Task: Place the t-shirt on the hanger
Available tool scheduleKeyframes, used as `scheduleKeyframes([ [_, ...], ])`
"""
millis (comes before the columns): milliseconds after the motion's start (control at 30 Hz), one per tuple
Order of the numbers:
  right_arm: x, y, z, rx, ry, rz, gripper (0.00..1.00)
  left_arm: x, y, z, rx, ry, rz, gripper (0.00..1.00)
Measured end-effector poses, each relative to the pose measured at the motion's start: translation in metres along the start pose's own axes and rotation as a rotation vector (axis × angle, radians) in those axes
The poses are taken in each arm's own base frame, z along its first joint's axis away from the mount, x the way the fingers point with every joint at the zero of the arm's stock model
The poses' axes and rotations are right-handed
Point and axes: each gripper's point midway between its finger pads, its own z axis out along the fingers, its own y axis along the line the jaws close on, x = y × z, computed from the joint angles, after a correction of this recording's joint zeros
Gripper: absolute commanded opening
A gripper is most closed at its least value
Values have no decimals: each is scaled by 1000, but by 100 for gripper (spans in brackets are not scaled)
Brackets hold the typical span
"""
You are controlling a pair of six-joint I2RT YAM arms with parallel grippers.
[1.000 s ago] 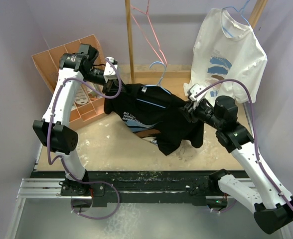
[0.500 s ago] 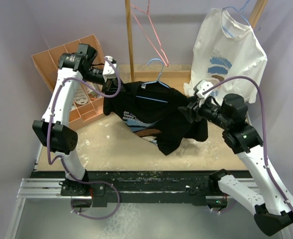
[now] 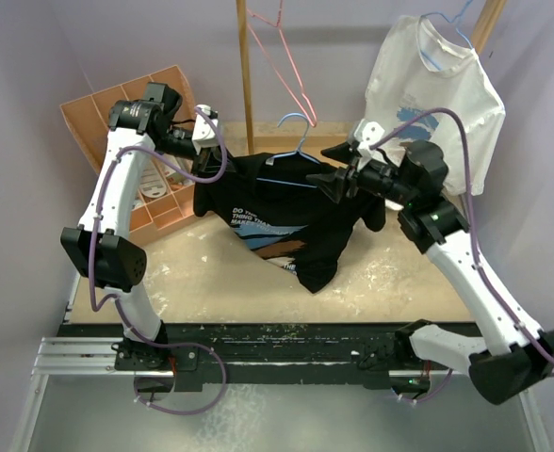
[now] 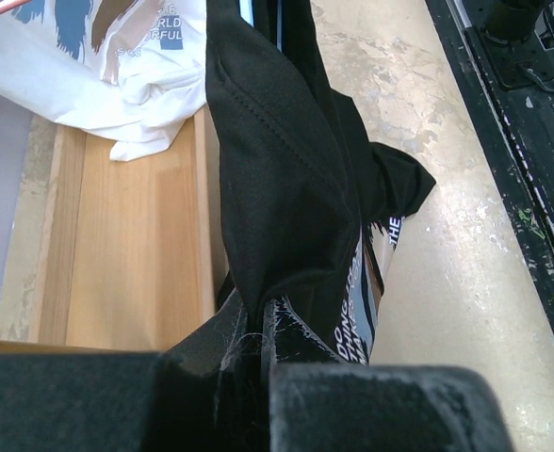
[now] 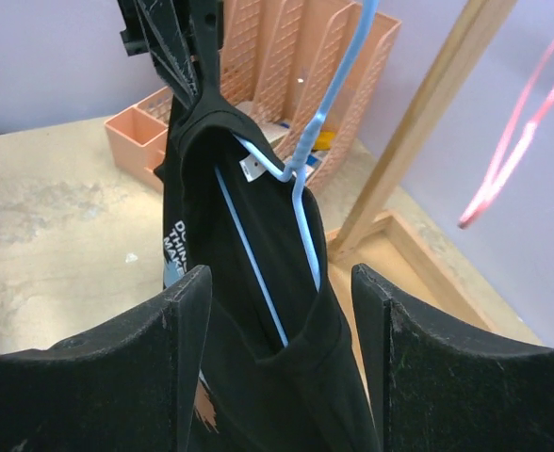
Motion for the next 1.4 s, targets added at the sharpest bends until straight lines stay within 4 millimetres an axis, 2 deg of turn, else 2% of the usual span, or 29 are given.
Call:
scheduleKeyframes([
  [100,17,0,19,-58,19,23,65,-1,0,0,2,-5,-1,0],
  [200,22,0,29,-92,15,27,65,-2,-2,1,8,-8,-6,0],
  [467,-1,10,38,-196,-87,-30,65,-6,-10,5,28,-12,-16,0],
  [567,-6,14,42,-241,-109,-40,62,-8,-12,5,30,-13,-16,0],
  [633,-5,16,46,-272,-114,-36,58,-10,-14,4,30,-14,-16,0],
  [733,0,20,49,-307,-114,-18,46,-11,-15,4,30,-15,-13,0],
  [967,-12,30,50,-383,-168,0,3,-16,-17,5,35,-25,6,0],
  [1000,-14,31,49,-395,-176,2,0,-17,-17,5,37,-27,10,0],
  [1100,-17,34,49,-423,-189,20,0,-18,-18,6,38,-30,20,0],
  [1133,-17,35,49,-426,-191,26,0,-19,-18,6,38,-31,22,9],
  [1200,-19,34,49,-426,-195,36,0,-19,-18,5,36,-31,25,51],
  [1267,-21,34,49,-424,-201,39,0,-21,-18,6,34,-38,32,80],
  [1300,-22,34,49,-423,-205,38,0,-21,-17,6,32,-40,33,89],
  [1400,-26,32,49,-403,-213,36,0,-24,-12,3,3,-45,23,99],
])
